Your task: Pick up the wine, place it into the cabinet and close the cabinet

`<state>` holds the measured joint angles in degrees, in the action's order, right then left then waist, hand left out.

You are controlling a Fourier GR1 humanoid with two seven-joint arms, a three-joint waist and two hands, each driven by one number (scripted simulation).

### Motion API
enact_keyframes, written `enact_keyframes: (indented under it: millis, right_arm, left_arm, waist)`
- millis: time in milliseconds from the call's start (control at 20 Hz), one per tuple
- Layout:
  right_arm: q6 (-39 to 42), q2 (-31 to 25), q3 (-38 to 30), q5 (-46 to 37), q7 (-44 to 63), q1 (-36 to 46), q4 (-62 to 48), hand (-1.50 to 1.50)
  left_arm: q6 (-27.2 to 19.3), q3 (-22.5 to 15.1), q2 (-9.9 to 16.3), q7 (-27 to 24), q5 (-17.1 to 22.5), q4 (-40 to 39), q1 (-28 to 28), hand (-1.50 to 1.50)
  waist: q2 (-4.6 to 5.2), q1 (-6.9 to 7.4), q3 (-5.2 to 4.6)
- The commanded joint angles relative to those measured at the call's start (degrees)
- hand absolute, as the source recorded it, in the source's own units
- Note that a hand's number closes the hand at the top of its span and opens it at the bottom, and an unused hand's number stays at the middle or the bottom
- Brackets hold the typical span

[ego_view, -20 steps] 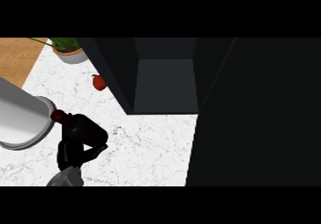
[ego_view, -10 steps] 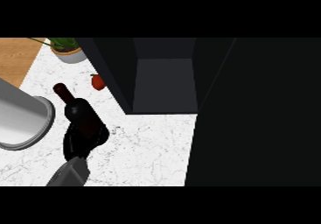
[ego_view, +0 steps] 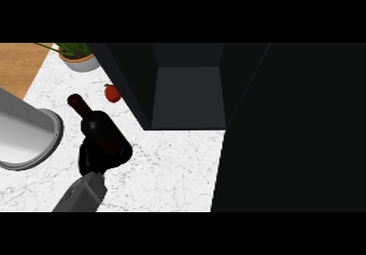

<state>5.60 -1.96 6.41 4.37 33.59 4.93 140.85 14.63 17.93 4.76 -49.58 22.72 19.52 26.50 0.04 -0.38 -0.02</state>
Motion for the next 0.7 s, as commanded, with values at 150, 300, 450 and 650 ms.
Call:
enact_keyframes:
  millis: [150, 300, 450, 650]
  right_arm:
    - [-0.8, 0.6, -0.2, 2.3, 1.6, -1.4, 3.9, -1.50]
    - [1.2, 0.1, 0.1, 2.5, -1.9, -2.8, 1.9, -1.50]
    - [-1.9, 1.7, 4.4, -2.6, 1.7, -0.2, 2.8, -1.50]
    - [-0.8, -0.3, -0.9, 1.4, 2.0, 3.3, -0.6, -1.50]
  left_arm:
    - [8.8, -3.2, 4.0, 0.9, -1.7, 2.1, -6.0, 1.50]
    - [7.4, -3.2, 1.2, -0.9, -1.1, 3.1, -5.0, 1.50]
    - [9.4, -5.2, 1.7, 8.7, 0.6, 12.4, -8.3, 1.50]
    - [5.8, -8.6, -1.1, 11.6, -0.6, 19.4, -10.9, 1.50]
  waist:
    - [-0.02, 0.10, -0.01]
    - [0.02, 0.02, 0.00]
    - [-0.22, 0.63, 0.04]
    - [-0.13, 0.59, 0.03]
